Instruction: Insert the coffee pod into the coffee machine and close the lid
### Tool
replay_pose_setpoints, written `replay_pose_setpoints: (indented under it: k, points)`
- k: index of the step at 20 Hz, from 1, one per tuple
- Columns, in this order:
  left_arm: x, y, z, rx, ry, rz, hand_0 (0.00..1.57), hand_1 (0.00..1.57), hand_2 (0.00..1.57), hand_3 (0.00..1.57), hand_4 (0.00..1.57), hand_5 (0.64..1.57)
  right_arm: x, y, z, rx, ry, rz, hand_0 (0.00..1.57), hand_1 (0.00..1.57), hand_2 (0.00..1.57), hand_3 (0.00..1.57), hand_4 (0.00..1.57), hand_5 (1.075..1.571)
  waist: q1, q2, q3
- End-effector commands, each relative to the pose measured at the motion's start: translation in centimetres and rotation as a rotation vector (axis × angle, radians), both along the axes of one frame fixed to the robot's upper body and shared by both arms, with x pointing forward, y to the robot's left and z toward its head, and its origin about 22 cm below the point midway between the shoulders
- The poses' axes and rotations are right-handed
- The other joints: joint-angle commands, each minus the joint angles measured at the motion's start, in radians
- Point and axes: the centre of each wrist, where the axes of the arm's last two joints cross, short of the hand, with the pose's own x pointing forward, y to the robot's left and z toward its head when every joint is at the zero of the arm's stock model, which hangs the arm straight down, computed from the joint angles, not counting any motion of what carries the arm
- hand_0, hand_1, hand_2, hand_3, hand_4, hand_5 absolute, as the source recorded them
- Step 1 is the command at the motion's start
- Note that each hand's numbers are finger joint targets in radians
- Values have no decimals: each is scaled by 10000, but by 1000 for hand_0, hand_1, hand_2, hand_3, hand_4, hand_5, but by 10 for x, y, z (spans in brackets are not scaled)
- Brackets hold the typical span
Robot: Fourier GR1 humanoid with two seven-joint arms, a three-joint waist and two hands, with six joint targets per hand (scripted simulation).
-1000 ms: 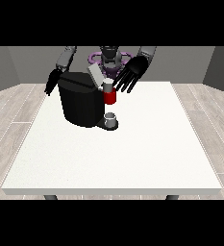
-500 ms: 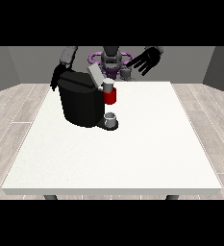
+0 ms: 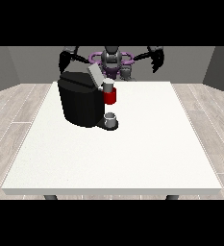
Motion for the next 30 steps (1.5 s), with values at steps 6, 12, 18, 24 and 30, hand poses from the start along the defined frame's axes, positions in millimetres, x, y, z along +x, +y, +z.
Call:
replay_pose_setpoints:
  k: [6, 12, 18, 24, 30]
  points:
    - [-32, 9, -29, -808, 758, 701, 0, 0, 0, 0, 390, 1571, 34, 23, 64, -429, -1460, 2143, 0, 0, 0, 0, 154, 1571, 389, -326, 4]
    - [-50, 5, -30, -1145, 609, 214, 0, 0, 0, 0, 385, 1571, 57, -2, 91, -513, -1454, 1427, 0, 0, 0, 0, 0, 1571, 1072, 67, 7]
    - [-36, -7, 13, -1181, -230, 1, 0, 0, 0, 0, 383, 1571, 63, -29, 79, 240, -1274, 1125, 0, 0, 0, 0, 0, 1571, 1563, 750, 13]
    - [-32, 2, 40, -1110, -1141, 370, 0, 0, 0, 0, 342, 1571, 93, -20, 114, 1215, -1780, 1212, 0, 0, 0, 0, 97, 1571, 1339, 1821, 9]
    - [-50, 9, 46, -1018, -1356, 507, 0, 0, 0, 0, 371, 1571, 104, -2, 118, 955, -994, 1654, 0, 0, 0, 0, 0, 1571, 1187, 2009, 7]
